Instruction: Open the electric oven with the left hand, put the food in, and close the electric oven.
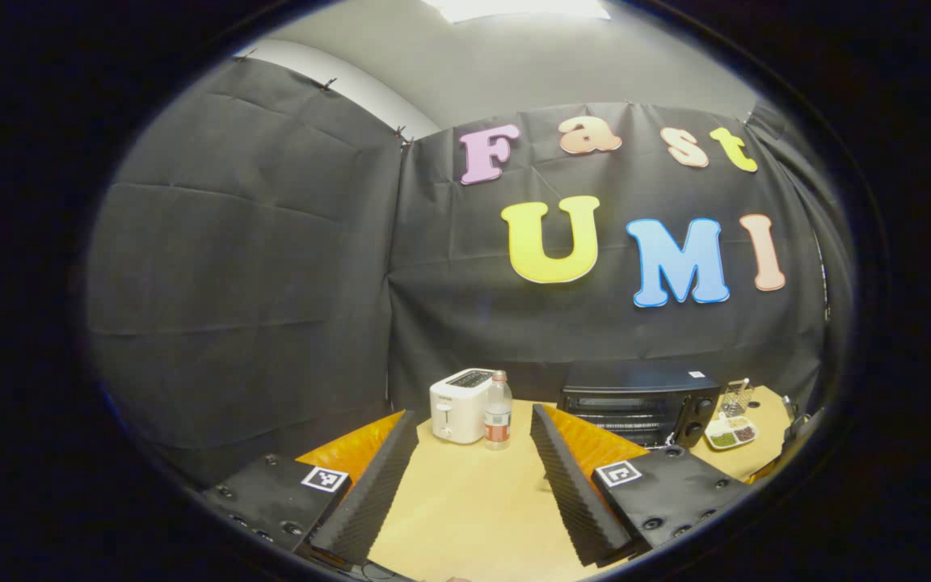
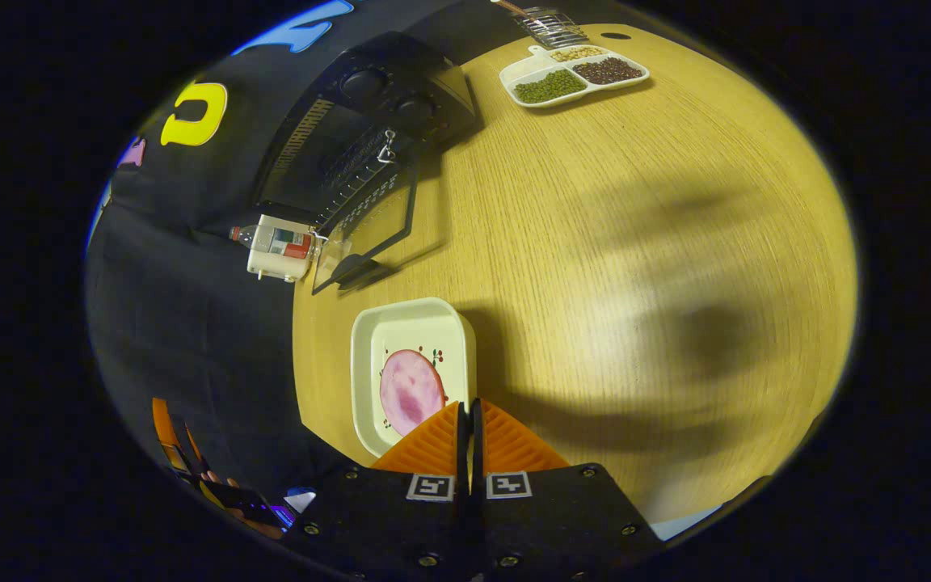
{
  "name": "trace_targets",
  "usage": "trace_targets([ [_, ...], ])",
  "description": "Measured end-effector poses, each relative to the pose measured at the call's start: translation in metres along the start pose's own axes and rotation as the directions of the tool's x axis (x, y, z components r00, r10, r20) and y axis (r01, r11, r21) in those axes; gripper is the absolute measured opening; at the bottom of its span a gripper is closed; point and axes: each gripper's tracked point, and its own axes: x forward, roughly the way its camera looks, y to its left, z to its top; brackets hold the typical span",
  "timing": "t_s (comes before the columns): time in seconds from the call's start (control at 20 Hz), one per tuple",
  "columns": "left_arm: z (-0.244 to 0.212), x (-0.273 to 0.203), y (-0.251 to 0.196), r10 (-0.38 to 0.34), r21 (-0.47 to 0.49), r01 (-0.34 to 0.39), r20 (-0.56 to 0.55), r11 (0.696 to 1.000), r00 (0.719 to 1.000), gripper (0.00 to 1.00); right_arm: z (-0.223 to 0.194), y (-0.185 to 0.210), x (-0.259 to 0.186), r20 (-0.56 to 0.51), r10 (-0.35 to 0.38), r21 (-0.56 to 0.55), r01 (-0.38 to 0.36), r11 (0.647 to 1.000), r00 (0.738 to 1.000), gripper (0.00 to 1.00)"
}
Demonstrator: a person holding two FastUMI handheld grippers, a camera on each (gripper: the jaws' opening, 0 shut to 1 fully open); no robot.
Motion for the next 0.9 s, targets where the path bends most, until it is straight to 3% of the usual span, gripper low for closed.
trace_targets([
  [0.1, 0.004, 0.003, -0.004, -0.013, 0.008, 0.012, 0.008, 1.000, 1.000, 0.95, 0.005, 0.014, -0.001, 0.020, 0.020, 0.020, -0.021, 1.000, 1.000, 0.00],
  [0.3, 0.001, 0.010, -0.007, -0.034, 0.016, 0.034, 0.006, 0.999, 0.999, 1.00, 0.022, 0.043, 0.000, 0.078, 0.052, 0.072, -0.058, 0.996, 0.996, 0.01],
  [0.4, -0.001, 0.015, -0.005, -0.035, 0.018, 0.035, 0.002, 0.999, 0.999, 0.95, 0.034, 0.053, 0.004, 0.119, 0.050, 0.092, -0.061, 0.994, 0.992, 0.01],
  [0.45, -0.001, 0.018, -0.003, -0.034, 0.016, 0.034, -0.001, 0.999, 0.999, 1.00, 0.039, 0.059, 0.006, 0.139, 0.046, 0.103, -0.061, 0.993, 0.989, 0.00],
  [0.5, -0.004, 0.021, -0.001, -0.033, 0.012, 0.033, -0.004, 0.999, 0.999, 0.95, 0.045, 0.064, 0.009, 0.157, 0.044, 0.119, -0.063, 0.991, 0.987, 0.00],
  [0.55, -0.004, 0.023, 0.003, -0.030, 0.010, 0.030, -0.007, 1.000, 1.000, 1.00, 0.051, 0.070, 0.012, 0.179, 0.046, 0.139, -0.071, 0.988, 0.983, 0.01],
  [0.6, -0.007, 0.026, 0.006, -0.027, 0.008, 0.027, -0.010, 1.000, 1.000, 0.95, 0.056, 0.076, 0.016, 0.195, 0.048, 0.161, -0.080, 0.984, 0.980, 0.01],
  [0.65, -0.010, 0.030, 0.009, -0.023, 0.006, 0.023, -0.014, 1.000, 1.000, 1.00, 0.061, 0.083, 0.019, 0.212, 0.050, 0.185, -0.090, 0.979, 0.976, 0.00],
  [0.75, -0.014, 0.037, 0.016, -0.019, -0.003, 0.019, -0.023, 1.000, 1.000, 1.00, 0.069, 0.094, 0.028, 0.240, 0.047, 0.230, -0.104, 0.968, 0.970, 0.00],
  [0.8, -0.017, 0.041, 0.018, -0.018, -0.007, 0.018, -0.027, 1.000, 0.999, 0.95, 0.073, 0.098, 0.032, 0.252, 0.041, 0.251, -0.106, 0.962, 0.967, 0.01],
  [0.9, -0.020, 0.053, 0.026, -0.015, -0.012, 0.015, -0.033, 1.000, 0.999, 1.00, 0.081, 0.108, 0.040, 0.283, 0.036, 0.289, -0.121, 0.950, 0.958, 0.00],
])
